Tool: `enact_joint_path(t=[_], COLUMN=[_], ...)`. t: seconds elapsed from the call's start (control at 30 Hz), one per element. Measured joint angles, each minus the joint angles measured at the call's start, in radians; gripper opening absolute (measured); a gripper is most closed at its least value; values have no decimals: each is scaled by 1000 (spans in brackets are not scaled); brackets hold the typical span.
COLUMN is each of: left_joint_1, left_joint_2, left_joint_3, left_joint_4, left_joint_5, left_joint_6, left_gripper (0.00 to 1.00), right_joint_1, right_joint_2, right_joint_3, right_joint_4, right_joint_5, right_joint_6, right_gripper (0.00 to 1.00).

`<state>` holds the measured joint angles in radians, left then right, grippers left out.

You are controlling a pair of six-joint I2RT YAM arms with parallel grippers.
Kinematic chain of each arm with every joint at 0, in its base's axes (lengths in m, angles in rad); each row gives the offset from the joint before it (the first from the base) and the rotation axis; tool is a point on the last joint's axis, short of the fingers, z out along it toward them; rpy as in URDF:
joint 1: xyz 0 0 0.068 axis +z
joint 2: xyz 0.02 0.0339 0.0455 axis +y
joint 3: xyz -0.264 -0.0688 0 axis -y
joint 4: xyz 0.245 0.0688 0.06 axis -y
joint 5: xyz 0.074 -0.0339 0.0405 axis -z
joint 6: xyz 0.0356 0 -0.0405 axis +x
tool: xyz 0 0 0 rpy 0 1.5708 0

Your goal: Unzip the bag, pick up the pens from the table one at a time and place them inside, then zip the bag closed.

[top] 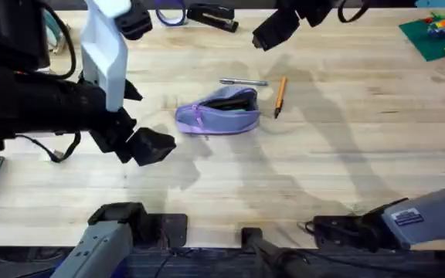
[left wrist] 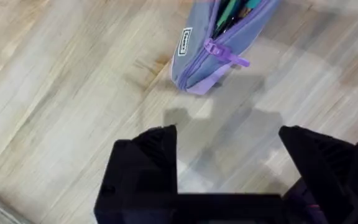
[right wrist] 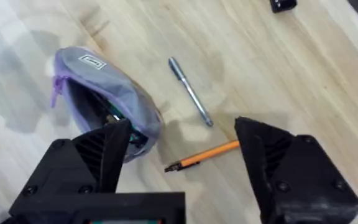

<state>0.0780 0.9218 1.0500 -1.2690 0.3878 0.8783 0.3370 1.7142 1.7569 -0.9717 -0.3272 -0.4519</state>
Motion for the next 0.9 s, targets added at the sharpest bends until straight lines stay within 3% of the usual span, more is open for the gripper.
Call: enact_joint_path(t=[0.33, 0.9], left_joint_1=[0, 0], left_joint_2=[0, 0], left_joint_3=[0, 0], left_joint_4=[0, 0], left_joint_5=[0, 0], left_joint_6=[0, 0], left_gripper=[993, 993], right_joint_1=[-23, -77], right_joint_2=[10, 208], right_joint_3=[0, 0], right_joint_4=[104, 153], right_joint_5=[141, 163], right_joint_6=[-71, -390], right_gripper=[996, 996])
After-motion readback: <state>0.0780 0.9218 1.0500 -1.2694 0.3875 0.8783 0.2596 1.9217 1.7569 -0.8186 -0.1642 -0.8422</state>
